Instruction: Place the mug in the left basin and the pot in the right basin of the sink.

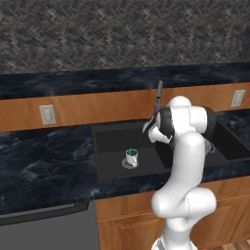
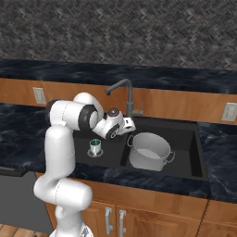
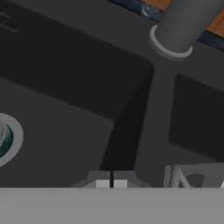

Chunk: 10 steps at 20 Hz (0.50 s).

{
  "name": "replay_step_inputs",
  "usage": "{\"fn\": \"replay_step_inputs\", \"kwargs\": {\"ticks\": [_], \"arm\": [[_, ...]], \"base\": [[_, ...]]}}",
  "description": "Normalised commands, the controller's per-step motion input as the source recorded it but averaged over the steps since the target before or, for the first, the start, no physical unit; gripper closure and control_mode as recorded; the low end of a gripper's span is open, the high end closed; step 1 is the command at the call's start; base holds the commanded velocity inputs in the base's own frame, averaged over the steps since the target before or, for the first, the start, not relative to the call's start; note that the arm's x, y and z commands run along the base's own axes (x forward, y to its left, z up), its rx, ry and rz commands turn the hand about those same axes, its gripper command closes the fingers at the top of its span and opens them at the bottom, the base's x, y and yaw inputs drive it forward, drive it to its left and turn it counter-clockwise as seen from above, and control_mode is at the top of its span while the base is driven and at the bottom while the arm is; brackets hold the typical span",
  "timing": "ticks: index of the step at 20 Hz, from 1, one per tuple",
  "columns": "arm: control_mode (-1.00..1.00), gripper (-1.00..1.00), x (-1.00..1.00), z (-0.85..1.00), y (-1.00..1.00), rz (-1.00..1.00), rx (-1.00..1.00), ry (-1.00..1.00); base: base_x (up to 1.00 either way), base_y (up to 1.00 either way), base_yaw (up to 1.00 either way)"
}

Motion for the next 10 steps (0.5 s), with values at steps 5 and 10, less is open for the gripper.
{"fn": "replay_step_inputs", "kwargs": {"ticks": [5,10], "arm": [[-1.00,1.00,-0.28,-0.97,-0.71,0.00,0.17,0.04],[-1.00,1.00,-0.17,-0.90,-0.99,0.00,0.09,0.01]], "base": [[0.00,0.00,0.00],[0.00,0.00,0.00]]}}
